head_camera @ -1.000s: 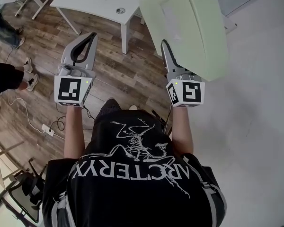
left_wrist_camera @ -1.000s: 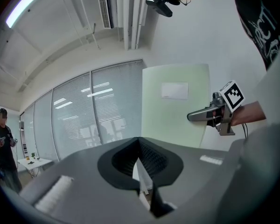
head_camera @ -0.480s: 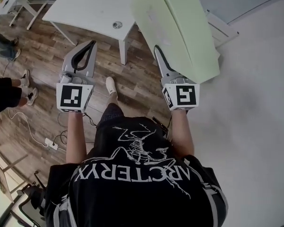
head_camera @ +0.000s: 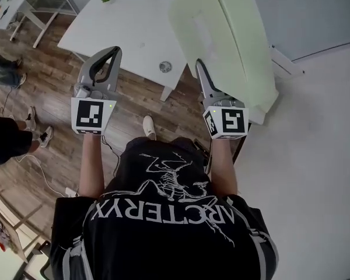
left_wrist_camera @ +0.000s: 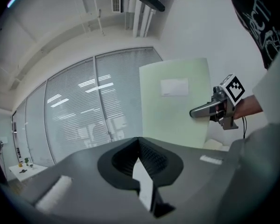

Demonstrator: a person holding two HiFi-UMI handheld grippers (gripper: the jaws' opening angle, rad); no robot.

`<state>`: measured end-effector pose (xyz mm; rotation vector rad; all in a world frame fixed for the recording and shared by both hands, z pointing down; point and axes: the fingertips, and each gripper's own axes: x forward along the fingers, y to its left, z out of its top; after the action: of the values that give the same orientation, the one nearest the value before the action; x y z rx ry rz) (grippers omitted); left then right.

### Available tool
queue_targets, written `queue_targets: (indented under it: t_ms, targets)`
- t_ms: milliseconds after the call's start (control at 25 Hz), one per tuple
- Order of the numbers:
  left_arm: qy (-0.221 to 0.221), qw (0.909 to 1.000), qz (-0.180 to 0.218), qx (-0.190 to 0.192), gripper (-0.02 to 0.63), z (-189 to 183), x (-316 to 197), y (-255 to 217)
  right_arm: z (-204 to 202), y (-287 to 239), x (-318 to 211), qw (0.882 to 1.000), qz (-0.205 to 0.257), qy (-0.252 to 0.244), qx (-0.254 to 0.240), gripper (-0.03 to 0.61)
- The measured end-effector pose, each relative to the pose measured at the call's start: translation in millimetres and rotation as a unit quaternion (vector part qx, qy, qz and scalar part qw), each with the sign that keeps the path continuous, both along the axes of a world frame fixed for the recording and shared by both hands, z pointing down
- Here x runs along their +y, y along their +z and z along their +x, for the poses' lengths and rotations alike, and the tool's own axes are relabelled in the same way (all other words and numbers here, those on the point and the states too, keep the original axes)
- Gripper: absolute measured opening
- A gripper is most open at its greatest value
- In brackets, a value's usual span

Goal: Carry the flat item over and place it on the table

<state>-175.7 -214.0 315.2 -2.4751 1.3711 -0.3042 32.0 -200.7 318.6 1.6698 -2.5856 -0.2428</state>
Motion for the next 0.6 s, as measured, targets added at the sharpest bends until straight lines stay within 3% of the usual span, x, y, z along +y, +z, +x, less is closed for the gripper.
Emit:
queue_targets:
  t_ms: [200,600]
  targets:
    - [0.018,0.9997,-0.015,0.008,0.009,-5,-36,14,-20,11,-37,1.0,-0.016,0.002,0.018,0.272]
    - [0.016,0.9988,-0.035,0.03,0.009,-2,-70,30,1,21,-78,0.999,-0.034,0.021,0.032,0.272]
